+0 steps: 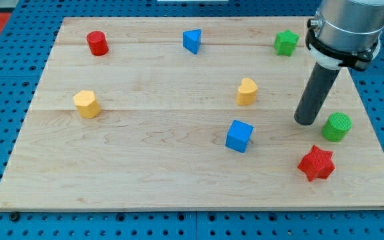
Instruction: Place the yellow heart to the bottom left of the board
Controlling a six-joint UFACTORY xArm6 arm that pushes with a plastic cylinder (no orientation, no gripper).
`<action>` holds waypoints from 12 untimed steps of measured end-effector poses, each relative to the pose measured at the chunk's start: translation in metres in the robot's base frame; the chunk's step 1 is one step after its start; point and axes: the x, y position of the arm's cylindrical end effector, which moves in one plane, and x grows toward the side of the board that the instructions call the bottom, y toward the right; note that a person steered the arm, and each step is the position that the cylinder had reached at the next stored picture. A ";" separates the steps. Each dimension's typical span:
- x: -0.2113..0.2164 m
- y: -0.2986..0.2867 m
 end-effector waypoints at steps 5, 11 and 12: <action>0.079 0.111; -0.014 0.047; -0.025 0.043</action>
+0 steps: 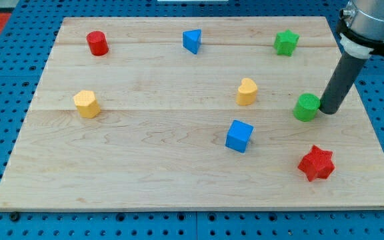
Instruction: Place the yellow heart to the bottom left of the board
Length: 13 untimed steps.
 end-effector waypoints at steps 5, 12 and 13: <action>0.049 0.000; -0.087 -0.096; -0.087 -0.112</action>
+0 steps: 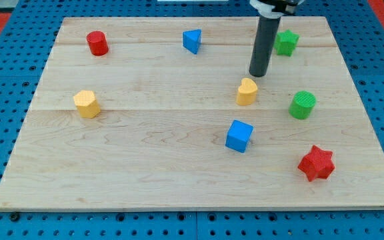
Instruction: Place the yellow heart to the bottom left of the board
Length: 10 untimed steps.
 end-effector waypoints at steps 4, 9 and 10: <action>0.023 -0.022; 0.033 0.009; 0.033 0.017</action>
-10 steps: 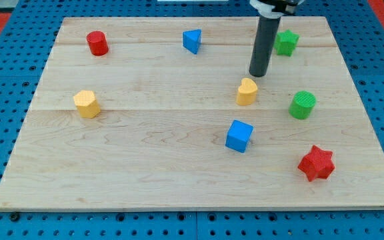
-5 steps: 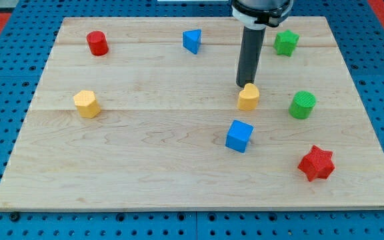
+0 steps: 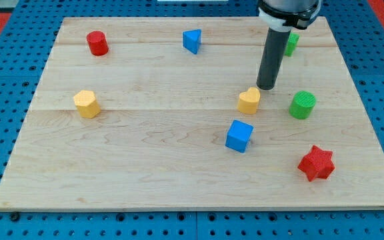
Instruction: Place the yellow heart to the bottom left of the board
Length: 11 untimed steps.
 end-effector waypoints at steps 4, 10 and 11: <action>0.054 -0.039; 0.102 -0.147; 0.117 -0.164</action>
